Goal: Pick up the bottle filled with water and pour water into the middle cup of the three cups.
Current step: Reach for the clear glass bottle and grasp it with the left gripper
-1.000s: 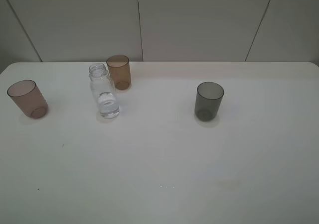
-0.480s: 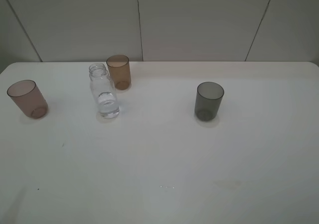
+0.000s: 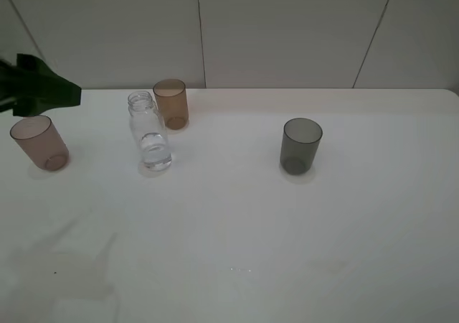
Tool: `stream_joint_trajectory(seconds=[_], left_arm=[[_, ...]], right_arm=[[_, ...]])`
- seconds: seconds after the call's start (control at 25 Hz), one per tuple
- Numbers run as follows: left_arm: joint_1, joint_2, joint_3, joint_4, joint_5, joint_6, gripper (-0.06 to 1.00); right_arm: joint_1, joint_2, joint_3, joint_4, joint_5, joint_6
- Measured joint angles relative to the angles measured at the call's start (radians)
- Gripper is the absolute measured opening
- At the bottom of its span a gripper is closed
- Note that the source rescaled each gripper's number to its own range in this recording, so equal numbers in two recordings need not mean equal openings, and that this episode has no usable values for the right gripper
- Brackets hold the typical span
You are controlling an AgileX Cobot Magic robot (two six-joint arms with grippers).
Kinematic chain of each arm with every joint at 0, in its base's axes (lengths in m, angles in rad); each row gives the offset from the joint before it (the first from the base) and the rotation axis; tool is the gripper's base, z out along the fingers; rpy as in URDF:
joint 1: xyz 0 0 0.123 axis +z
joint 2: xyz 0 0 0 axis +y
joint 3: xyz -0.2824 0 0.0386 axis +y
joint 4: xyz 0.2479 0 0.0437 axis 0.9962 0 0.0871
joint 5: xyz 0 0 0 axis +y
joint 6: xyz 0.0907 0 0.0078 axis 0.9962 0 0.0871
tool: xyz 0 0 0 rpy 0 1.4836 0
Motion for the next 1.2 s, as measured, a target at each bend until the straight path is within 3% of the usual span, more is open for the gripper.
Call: stream_joint_trajectory(seconds=[0.2, 0.4, 0.56, 0.88, 1.04, 1.2], left_arm=[[-0.102, 0.121, 0.003, 0.077, -0.05, -0.143, 0.59], [-0.179, 0.134, 0.079, 0.154, -0.221, -0.283, 0.59], [-0.217, 0.135, 0.171, 0.159, -0.344, -0.299, 0.59], [-0.221, 0.15, 0.24, 0.194, -0.435, -0.301, 0.59], [-0.221, 0.168, 0.268, 0.165, -0.533, -0.26, 0.59], [-0.221, 0.187, 0.311, -0.046, -0.611, 0.002, 0.59]], right_arm=[[0.0, 0.0, 0.0, 0.0, 0.0, 0.0], [0.0, 0.0, 0.0, 0.0, 0.0, 0.0], [0.0, 0.0, 0.0, 0.0, 0.0, 0.0], [0.0, 0.0, 0.0, 0.0, 0.0, 0.0], [0.0, 0.0, 0.0, 0.0, 0.0, 0.0], [0.0, 0.0, 0.0, 0.0, 0.0, 0.0]])
